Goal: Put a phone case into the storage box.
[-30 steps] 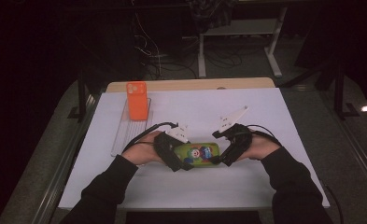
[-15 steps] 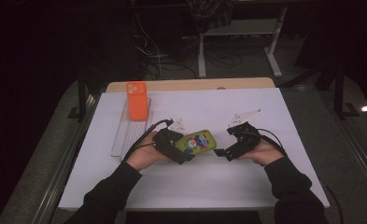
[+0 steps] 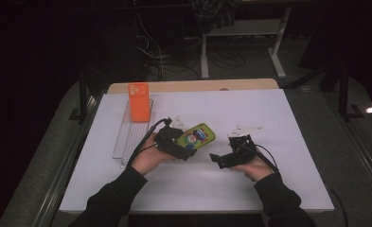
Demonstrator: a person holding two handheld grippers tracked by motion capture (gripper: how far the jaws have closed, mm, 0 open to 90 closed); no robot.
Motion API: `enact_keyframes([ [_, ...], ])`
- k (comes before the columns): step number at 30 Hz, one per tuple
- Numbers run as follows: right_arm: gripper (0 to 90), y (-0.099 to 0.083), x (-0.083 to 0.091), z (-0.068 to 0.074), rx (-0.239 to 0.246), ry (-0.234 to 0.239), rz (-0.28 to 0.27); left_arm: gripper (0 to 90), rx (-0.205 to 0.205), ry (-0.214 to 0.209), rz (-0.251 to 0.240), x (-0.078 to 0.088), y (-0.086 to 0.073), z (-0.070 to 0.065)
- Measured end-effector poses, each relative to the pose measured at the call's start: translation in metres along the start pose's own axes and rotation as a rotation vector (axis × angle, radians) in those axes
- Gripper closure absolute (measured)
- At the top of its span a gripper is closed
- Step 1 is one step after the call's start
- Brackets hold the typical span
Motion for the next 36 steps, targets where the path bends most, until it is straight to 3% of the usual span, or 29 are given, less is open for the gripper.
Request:
enact_keyframes([
  [5,0.0,-0.004,-0.006,-0.002,-0.018,-0.016,0.006,15.2,-0.003,-0.003,0.005,0.001,-0.001,0.001],
  [10,0.0,-0.003,-0.005,-0.003,0.020,-0.036,-0.006,15.2,0.005,-0.009,0.010,0.000,-0.002,0.001],
  [19,0.0,-0.001,0.000,0.000,0.201,-0.144,-0.020,15.3,-0.013,-0.016,0.020,0.000,-0.002,-0.001],
  [24,0.0,0.000,0.003,0.003,0.290,-0.171,-0.038,15.3,-0.015,-0.016,0.019,-0.001,-0.003,-0.002],
  [35,0.0,-0.001,0.000,0.011,0.504,-0.288,-0.028,15.3,-0.043,-0.022,0.040,-0.002,-0.003,-0.003],
  [36,0.0,-0.001,0.000,0.013,0.529,-0.304,-0.032,15.3,-0.018,-0.022,0.017,-0.004,-0.002,-0.005],
])
Point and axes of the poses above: each handheld gripper's, and its own axes: x roughly backward along the jaws, y roughly out of its top, z roughly to its left, the point moved 4 cm from there along -x, roughly forward along the jaws, and after that the axes turned 4 degrees about z, right-handed, at the moved point
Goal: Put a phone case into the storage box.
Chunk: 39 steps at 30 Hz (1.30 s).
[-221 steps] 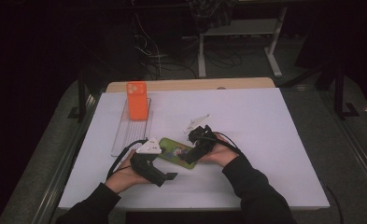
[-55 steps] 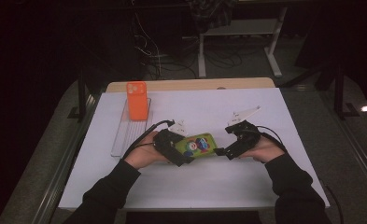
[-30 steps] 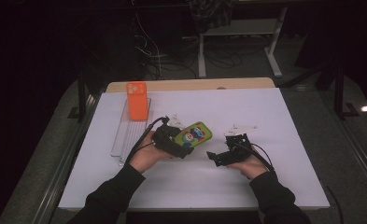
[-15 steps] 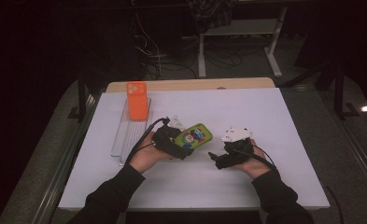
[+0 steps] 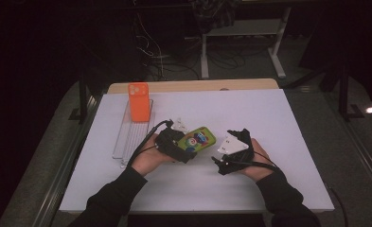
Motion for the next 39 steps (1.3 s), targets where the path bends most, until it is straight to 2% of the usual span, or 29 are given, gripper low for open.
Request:
enact_keyframes([
  [5,0.0,0.004,0.002,0.005,0.086,-0.040,-0.008,15.3,0.010,-0.006,0.005,-0.001,-0.001,-0.001],
  [7,0.0,0.006,0.003,0.007,0.146,-0.065,-0.015,15.3,0.006,-0.004,0.009,-0.001,-0.001,0.000],
  [12,0.0,0.011,0.005,0.015,0.230,-0.124,-0.028,15.3,0.010,-0.009,0.028,0.000,-0.002,0.001],
  [13,0.0,0.011,0.005,0.015,0.267,-0.138,-0.024,15.3,0.010,-0.009,0.028,0.001,-0.002,0.001],
  [14,0.0,0.012,0.005,0.017,0.267,-0.144,-0.031,15.3,0.008,-0.009,0.026,0.000,-0.002,0.002],
  [16,0.0,0.012,0.004,0.018,0.323,-0.174,-0.033,15.3,0.006,-0.008,0.027,0.000,-0.002,0.002],
  [17,0.0,0.013,0.003,0.016,0.370,-0.197,-0.035,15.3,-0.012,-0.007,0.040,0.001,-0.003,0.003],
  [19,0.0,0.014,0.003,0.018,0.396,-0.215,-0.042,15.3,-0.009,-0.012,0.042,0.001,-0.003,0.003],
  [20,0.0,0.014,0.003,0.018,0.444,-0.236,-0.035,15.3,-0.010,-0.011,0.044,0.001,-0.003,0.003],
  [21,0.0,0.015,0.003,0.021,0.450,-0.247,-0.040,15.3,-0.001,-0.013,0.040,0.001,-0.003,0.002],
  [22,0.0,0.016,0.003,0.022,0.471,-0.257,-0.039,15.3,-0.014,-0.012,0.051,0.001,-0.003,0.003],
  [28,0.0,0.018,0.002,0.031,0.571,-0.317,-0.051,15.4,-0.014,-0.020,0.050,0.001,-0.003,0.003],
  [29,0.5,0.019,0.001,0.032,0.616,-0.327,-0.055,15.3,-0.015,-0.023,0.049,0.001,-0.003,0.003],
  [30,1.2,0.019,0.000,0.035,0.617,-0.335,-0.059,15.3,-0.015,-0.023,0.050,0.001,-0.003,0.003],
  [33,3.5,0.020,-0.001,0.036,0.676,-0.376,-0.078,15.4,-0.016,-0.024,0.052,0.001,-0.003,0.003],
  [39,14.0,0.020,-0.005,0.041,0.712,-0.412,-0.081,15.3,-0.010,-0.027,0.051,0.002,-0.003,0.003],
])
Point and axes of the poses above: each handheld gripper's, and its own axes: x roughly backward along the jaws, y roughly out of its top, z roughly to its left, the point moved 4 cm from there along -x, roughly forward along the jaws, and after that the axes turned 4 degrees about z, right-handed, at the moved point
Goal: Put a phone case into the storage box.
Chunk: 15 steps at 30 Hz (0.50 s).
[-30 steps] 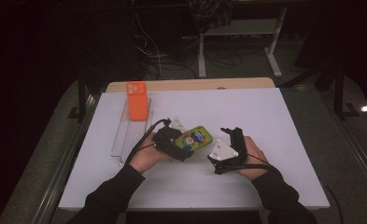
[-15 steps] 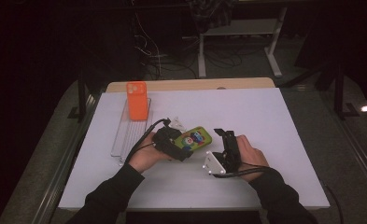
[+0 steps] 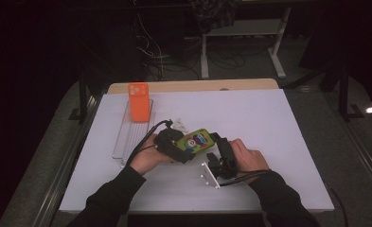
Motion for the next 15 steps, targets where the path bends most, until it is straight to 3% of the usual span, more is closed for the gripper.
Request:
enact_keyframes([
  [4,21.4,0.002,0.000,0.002,0.016,0.005,0.007,15.4,0.001,-0.007,0.002,0.000,0.000,-0.001],
  [11,34.2,0.007,-0.003,0.008,0.059,-0.035,-0.008,15.3,-0.005,-0.015,0.000,0.000,0.001,-0.003],
  [15,42.8,0.009,-0.004,0.012,0.089,-0.014,-0.002,15.3,-0.008,-0.018,-0.001,0.000,0.001,-0.003],
])
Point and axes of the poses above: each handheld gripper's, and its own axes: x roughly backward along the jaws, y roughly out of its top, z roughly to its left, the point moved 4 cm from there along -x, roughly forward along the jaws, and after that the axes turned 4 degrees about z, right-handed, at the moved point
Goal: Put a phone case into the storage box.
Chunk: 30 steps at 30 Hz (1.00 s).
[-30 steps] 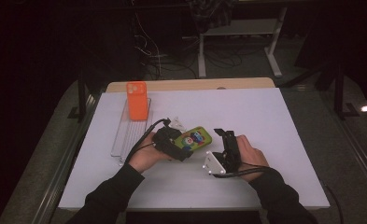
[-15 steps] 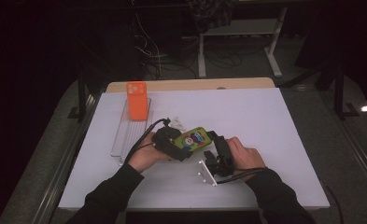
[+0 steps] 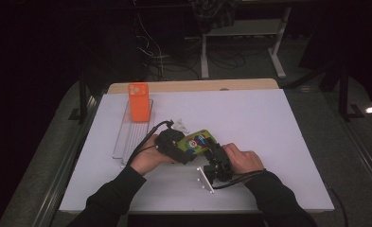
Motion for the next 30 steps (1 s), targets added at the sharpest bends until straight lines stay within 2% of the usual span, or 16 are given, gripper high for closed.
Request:
enact_keyframes([
  [3,50.3,0.0016,-0.0003,0.0011,0.021,0.002,-0.004,15.3,-0.003,-0.005,0.001,0.0001,0.0001,-0.0003],
  [6,57.3,0.0023,0.0002,0.0017,0.017,0.013,0.000,15.3,-0.002,-0.005,0.000,-0.0003,0.0000,-0.0008],
  [7,59.5,0.0024,0.0002,0.0022,0.017,0.012,0.003,15.4,0.029,-0.010,-0.022,-0.0020,0.0008,-0.0033],
  [10,63.2,0.0029,0.0001,0.0036,0.020,0.019,0.010,15.3,0.022,-0.018,-0.019,-0.0017,0.0010,-0.0039],
  [12,65.5,0.0032,0.0005,0.0044,0.013,0.011,0.011,15.3,-0.007,-0.018,0.002,-0.0001,0.0004,-0.0021],
  [18,74.3,0.0028,0.0011,0.0032,0.010,0.004,0.015,15.3,-0.007,-0.021,0.000,-0.0006,0.0006,-0.0027],
  [24,75.2,0.0031,0.0023,0.0031,0.014,-0.009,0.022,14.9,-0.014,-0.030,-0.008,-0.0004,0.0005,-0.0023],
  [26,75.5,0.0037,0.0028,0.0019,0.016,-0.010,0.021,14.3,-0.013,-0.024,-0.034,0.0006,0.0011,-0.0035],
  [27,75.6,0.0037,0.0030,0.0016,0.014,-0.009,0.021,13.9,0.001,-0.021,-0.054,0.0010,0.0018,-0.0048],
  [30,75.7,0.0025,0.0032,-0.0009,0.006,-0.013,0.027,12.3,-0.014,-0.033,-0.069,0.0024,0.0016,-0.0058],
])
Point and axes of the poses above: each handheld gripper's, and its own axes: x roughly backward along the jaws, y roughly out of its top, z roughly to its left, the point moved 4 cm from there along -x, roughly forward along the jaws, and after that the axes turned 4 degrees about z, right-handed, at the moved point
